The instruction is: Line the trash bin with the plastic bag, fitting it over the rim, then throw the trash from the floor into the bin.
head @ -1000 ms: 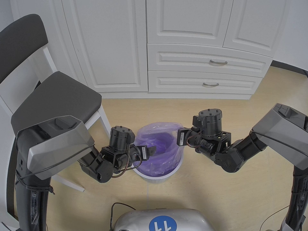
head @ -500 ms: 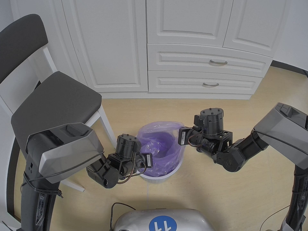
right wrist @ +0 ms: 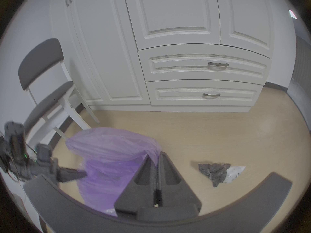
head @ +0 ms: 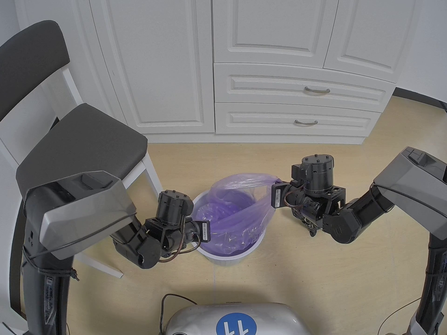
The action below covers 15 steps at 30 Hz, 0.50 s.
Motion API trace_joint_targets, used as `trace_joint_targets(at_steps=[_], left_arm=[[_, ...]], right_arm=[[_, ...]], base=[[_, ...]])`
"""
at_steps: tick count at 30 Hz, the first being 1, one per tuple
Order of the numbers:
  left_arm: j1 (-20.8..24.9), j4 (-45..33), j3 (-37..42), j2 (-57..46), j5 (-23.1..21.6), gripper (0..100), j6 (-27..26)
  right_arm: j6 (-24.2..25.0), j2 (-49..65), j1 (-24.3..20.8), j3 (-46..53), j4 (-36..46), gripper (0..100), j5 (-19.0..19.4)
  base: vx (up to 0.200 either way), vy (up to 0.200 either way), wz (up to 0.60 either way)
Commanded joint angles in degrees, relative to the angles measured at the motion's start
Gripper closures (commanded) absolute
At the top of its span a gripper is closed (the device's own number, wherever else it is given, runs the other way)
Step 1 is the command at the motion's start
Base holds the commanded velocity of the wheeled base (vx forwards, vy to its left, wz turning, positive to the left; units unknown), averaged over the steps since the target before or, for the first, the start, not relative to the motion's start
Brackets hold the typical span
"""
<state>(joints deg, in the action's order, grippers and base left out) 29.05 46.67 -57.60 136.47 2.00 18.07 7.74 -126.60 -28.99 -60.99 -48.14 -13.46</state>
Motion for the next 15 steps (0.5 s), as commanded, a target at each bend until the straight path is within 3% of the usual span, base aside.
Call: trace_joint_targets(at_steps=[1, 4, 15], left_arm=[[-1.98, -1.49, 2.58, -5.25, 0.11, 100, -2.42], [-3.47, -3.51, 4.43, -7.71, 0.02, 100, -5.85], [-5.23, -6.41, 5.75, -11.32, 0.11, 100, -9.1]], right_arm=[[-2.29, 0.04, 1.39, 1.93, -0.02, 100, 0.01], [-5.9, -0.49, 1.48, 4.12, -0.37, 100, 0.01], [-7.39, -3.39, 0.6, 5.18, -0.99, 100, -0.16]], base=[[0.0, 0.0, 0.0], [0.0, 0.0, 0.0], [0.0, 0.0, 0.0]])
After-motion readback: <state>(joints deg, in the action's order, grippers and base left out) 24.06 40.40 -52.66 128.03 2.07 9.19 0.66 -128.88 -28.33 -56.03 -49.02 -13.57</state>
